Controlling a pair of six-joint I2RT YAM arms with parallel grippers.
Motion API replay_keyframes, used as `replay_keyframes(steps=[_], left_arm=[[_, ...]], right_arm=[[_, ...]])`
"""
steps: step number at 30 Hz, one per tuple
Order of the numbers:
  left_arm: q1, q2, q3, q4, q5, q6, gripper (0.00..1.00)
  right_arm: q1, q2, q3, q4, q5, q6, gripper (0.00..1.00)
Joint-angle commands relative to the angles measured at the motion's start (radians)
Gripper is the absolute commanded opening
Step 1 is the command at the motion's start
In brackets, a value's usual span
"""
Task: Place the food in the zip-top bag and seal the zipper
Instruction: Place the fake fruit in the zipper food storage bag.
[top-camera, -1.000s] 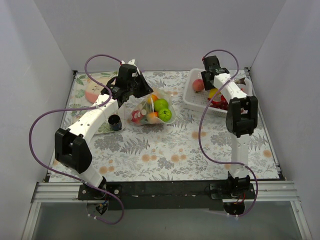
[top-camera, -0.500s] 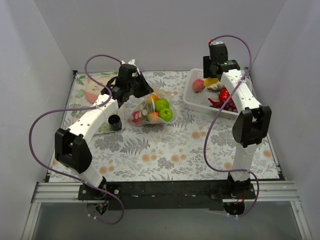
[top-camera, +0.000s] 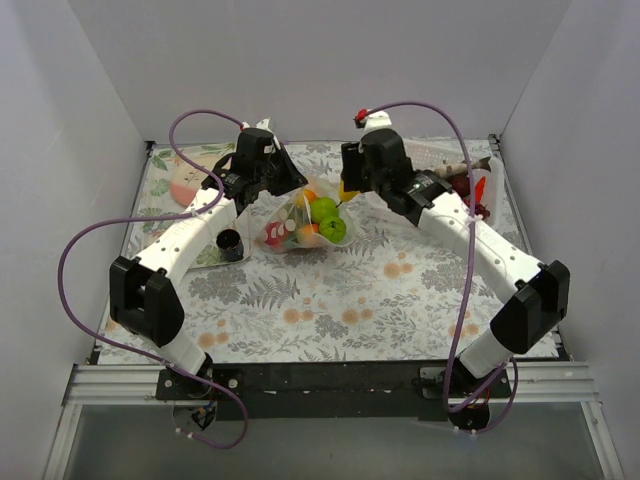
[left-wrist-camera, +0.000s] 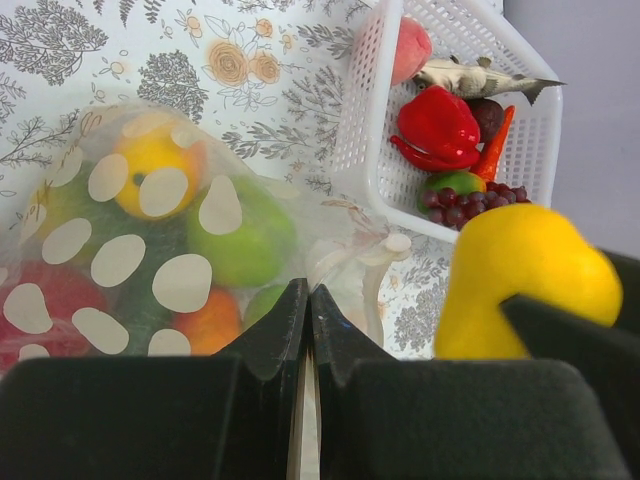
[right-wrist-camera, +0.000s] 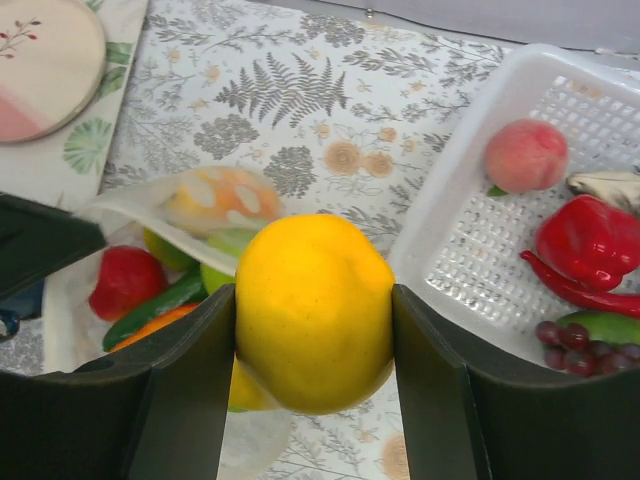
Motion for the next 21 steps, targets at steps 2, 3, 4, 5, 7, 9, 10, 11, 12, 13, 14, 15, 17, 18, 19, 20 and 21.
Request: replay_keyframes(steps=[2, 3, 4, 5, 7, 9, 10, 11, 12, 13, 14, 15, 17, 18, 19, 20, 21], left_arm=[[0.009, -0.007, 0.033, 0.033, 0.026, -0.014, 0.0], [0.009, -0.006, 0.033, 0.033, 0.024, -0.015, 0.0], [0.009, -0.007, 0.033, 0.032, 0.026, -0.015, 0.0], [0.009, -0.007, 0.033, 0.035, 0.027, -0.015, 0.0], [0.01, -0.009, 0.031, 0.033, 0.026, -0.017, 0.0], [0.01, -0.007, 0.031, 0.031, 0.026, -0.018, 0.0], [0.01, -0.009, 0.031, 0.031, 0.026, -0.018, 0.0], [0.009, -0.009, 0.031, 0.031, 0.026, -0.02, 0.0], [0.01, -0.01, 0.03, 0.033, 0.027, -0.02, 0.0], [0.01, -0.007, 0.03, 0.033, 0.027, -0.02, 0.0], [0.009, -0.009, 0.03, 0.033, 0.029, -0.021, 0.0], [0.01, -0.006, 0.03, 0.035, 0.03, -0.023, 0.0], [0.01, -0.006, 0.028, 0.041, 0.033, -0.029, 0.0], [0.009, -0.009, 0.026, 0.039, 0.035, -0.03, 0.0], [0.009, -0.009, 0.025, 0.039, 0.035, -0.03, 0.0], [0.009, -0.009, 0.025, 0.041, 0.033, -0.03, 0.0], [0.01, -0.009, 0.025, 0.041, 0.033, -0.03, 0.0]], right_arm=[[0.125, 0.008, -0.048, 0.148, 0.243, 0.064, 0.17], [0.155, 0.028, -0.045, 0.148, 0.268, 0.067, 0.17], [0.165, 0.041, -0.036, 0.148, 0.283, 0.07, 0.17], [0.171, 0.048, -0.036, 0.151, 0.279, 0.08, 0.17], [0.188, 0.065, -0.043, 0.156, 0.267, 0.106, 0.17], [0.206, 0.071, -0.049, 0.159, 0.27, 0.127, 0.18], [0.209, 0.071, -0.058, 0.16, 0.27, 0.132, 0.2], [0.214, 0.068, -0.063, 0.162, 0.27, 0.141, 0.25], [0.214, 0.064, -0.072, 0.167, 0.267, 0.149, 0.31], [0.214, 0.062, -0.078, 0.176, 0.244, 0.153, 0.37], [0.214, 0.059, -0.088, 0.179, 0.231, 0.158, 0.45], [0.214, 0.064, -0.086, 0.18, 0.221, 0.162, 0.49], [0.214, 0.068, -0.083, 0.176, 0.191, 0.175, 0.61], [0.214, 0.073, -0.083, 0.173, 0.182, 0.178, 0.63], [0.214, 0.073, -0.086, 0.174, 0.167, 0.184, 0.66], [0.214, 0.071, -0.089, 0.176, 0.159, 0.188, 0.72], [0.214, 0.068, -0.088, 0.176, 0.155, 0.192, 0.74]])
